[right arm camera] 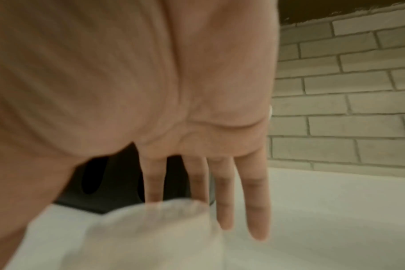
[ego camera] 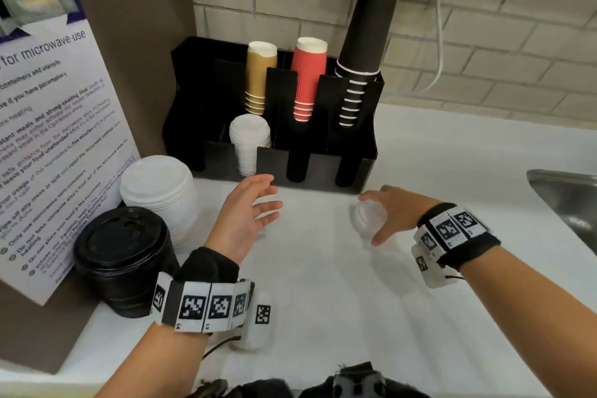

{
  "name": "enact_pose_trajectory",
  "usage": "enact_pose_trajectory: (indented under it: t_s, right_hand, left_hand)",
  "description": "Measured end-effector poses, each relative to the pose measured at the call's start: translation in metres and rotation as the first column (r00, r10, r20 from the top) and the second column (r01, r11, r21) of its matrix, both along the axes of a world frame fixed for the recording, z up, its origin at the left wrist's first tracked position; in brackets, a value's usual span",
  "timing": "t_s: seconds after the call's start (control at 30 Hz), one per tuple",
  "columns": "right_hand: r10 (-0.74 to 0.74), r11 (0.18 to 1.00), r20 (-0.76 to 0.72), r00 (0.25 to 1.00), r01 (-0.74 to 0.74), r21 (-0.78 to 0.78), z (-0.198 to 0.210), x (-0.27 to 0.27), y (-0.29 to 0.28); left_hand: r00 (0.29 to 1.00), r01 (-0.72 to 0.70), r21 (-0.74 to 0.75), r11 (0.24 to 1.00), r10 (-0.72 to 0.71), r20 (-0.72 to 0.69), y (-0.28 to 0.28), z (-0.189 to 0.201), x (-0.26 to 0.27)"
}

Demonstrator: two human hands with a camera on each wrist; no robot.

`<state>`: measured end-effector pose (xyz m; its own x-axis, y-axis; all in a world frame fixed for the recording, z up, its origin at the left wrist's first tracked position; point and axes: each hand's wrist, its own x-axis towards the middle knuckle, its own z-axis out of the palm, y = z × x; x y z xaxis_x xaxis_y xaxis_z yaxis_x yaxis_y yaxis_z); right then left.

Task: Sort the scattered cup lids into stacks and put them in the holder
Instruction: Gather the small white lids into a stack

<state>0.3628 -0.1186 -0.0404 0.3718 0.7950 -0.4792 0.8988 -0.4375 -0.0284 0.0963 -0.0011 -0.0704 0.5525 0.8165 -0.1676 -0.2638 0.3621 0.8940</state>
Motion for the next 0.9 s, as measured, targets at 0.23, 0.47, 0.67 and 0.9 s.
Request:
enact_pose_trajectory:
  t_s: [0.23,0.47,0.67,0.9]
  right_hand:
    - [-0.014,0.981,-0.031,0.999,0.020,0.191,-0.024,0.005,-0.001]
    - [0.079,0.881,-0.153,0.985,0.003,0.473,0.007,-0.011,0.004]
    - [0.344,0.750,-0.493,0.800,0.081,0.656,0.034,-0.067,0.021]
    - [0.374,0.752,-0.626,0.684,0.171,0.636,0.035,-0.089,0.033]
  left_hand:
    - [1.000,0.016,-0.007,1.000,-0.016,-0.009,-0.006,-0.001,0.004]
    - [0.997,0.062,0.046,0.997,-0.060,-0.039,-0.013,0.001,0.006]
    - [0.949,0.312,0.190,0.931,-0.316,-0.006,-0.027,0.005,0.014]
    - [0.936,0.272,0.252,0.929,-0.316,0.153,-0.022,0.006,0.014]
